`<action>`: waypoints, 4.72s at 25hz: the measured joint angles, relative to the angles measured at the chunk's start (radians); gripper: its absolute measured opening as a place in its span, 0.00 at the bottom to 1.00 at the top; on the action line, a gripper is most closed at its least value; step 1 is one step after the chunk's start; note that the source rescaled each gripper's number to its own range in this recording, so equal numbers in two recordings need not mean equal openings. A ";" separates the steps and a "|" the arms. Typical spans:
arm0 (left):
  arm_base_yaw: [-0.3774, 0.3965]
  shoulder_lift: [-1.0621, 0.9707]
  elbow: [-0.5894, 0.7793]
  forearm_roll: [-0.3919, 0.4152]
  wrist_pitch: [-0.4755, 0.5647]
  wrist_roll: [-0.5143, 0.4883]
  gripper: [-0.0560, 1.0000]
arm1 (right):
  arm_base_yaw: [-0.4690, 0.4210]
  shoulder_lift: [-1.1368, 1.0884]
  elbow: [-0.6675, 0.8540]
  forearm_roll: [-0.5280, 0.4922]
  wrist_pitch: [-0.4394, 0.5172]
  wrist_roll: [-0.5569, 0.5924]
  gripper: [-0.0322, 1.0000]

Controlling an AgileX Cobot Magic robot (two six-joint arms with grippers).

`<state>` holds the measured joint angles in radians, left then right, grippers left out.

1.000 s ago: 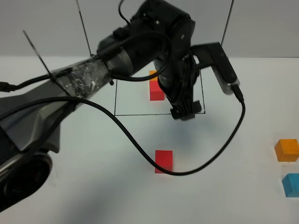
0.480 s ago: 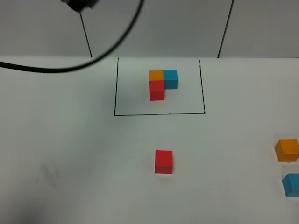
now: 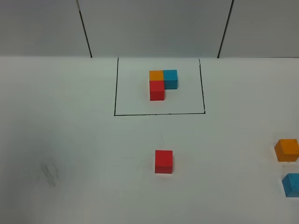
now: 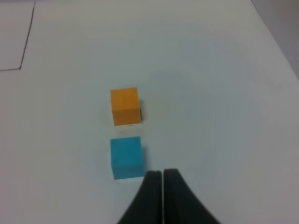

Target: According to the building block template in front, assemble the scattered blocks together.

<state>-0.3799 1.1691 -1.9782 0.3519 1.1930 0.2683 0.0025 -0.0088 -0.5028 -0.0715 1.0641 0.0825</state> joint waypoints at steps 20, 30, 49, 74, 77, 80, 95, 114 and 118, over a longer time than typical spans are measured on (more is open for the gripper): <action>0.146 -0.721 0.707 -0.239 0.001 0.053 0.93 | 0.000 0.000 0.000 0.000 0.001 -0.001 0.03; 0.389 -0.969 0.968 -0.352 0.001 -0.077 0.92 | 0.000 0.000 0.000 0.000 0.001 0.000 0.03; 0.394 -1.157 1.426 -0.345 -0.080 -0.268 0.91 | 0.000 0.000 0.000 0.000 0.001 0.000 0.03; 0.395 -1.175 1.473 -0.326 -0.113 -0.306 0.74 | 0.000 0.000 0.000 0.000 0.001 0.000 0.03; 0.395 -1.175 1.473 -0.326 -0.113 -0.307 0.71 | 0.000 0.000 0.000 0.000 0.001 0.000 0.03; 0.395 -1.175 1.473 -0.326 -0.113 -0.307 0.68 | 0.000 0.000 0.000 0.000 0.001 0.000 0.03; 0.395 -1.175 1.475 -0.326 -0.113 -0.309 0.60 | 0.000 0.000 0.000 0.000 0.001 0.000 0.03; 0.395 -1.175 1.474 -0.326 -0.113 -0.310 0.60 | 0.000 0.000 0.000 0.004 0.001 -0.020 0.18; 0.395 -1.175 1.474 -0.326 -0.113 -0.310 0.60 | 0.000 0.009 0.000 0.003 0.001 -0.050 0.47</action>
<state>0.0153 -0.0059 -0.5037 0.0262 1.0801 -0.0422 0.0025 0.0006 -0.5028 -0.0689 1.0650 0.0323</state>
